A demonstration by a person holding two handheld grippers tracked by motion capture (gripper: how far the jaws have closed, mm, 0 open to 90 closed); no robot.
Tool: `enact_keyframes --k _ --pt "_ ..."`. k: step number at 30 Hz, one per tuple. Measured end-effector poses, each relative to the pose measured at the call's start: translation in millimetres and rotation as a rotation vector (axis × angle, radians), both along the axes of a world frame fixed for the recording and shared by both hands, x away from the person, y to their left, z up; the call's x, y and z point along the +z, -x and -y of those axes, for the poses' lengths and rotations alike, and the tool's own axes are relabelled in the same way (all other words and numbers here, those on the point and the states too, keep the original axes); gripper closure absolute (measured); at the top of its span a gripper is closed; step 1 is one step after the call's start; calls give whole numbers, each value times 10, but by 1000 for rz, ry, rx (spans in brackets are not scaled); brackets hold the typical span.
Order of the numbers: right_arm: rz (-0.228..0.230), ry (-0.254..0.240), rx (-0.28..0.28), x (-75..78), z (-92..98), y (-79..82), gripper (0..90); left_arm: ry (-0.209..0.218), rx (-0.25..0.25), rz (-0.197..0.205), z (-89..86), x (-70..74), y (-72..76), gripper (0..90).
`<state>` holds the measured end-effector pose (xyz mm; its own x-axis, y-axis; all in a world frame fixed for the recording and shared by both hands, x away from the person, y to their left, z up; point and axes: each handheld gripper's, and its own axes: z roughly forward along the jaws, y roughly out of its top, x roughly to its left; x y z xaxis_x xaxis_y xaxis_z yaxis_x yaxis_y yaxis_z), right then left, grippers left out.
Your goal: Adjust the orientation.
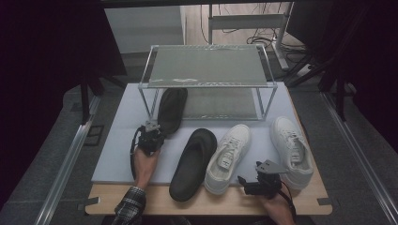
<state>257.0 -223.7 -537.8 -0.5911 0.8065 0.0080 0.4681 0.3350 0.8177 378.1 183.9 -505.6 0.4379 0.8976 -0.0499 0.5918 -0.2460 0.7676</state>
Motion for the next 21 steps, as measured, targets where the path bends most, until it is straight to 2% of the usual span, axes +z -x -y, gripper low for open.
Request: enact_keyframes --k 10,15,21 --pt "0 0 0 0 1 0 76 -28 10 -12 95 20 -223 896" --pt "2 -2 1 -2 1 -1 76 -49 24 -4 132 16 -333 897" --pt "3 -1 3 -2 3 -2 77 -52 46 4 173 -2 -445 897"
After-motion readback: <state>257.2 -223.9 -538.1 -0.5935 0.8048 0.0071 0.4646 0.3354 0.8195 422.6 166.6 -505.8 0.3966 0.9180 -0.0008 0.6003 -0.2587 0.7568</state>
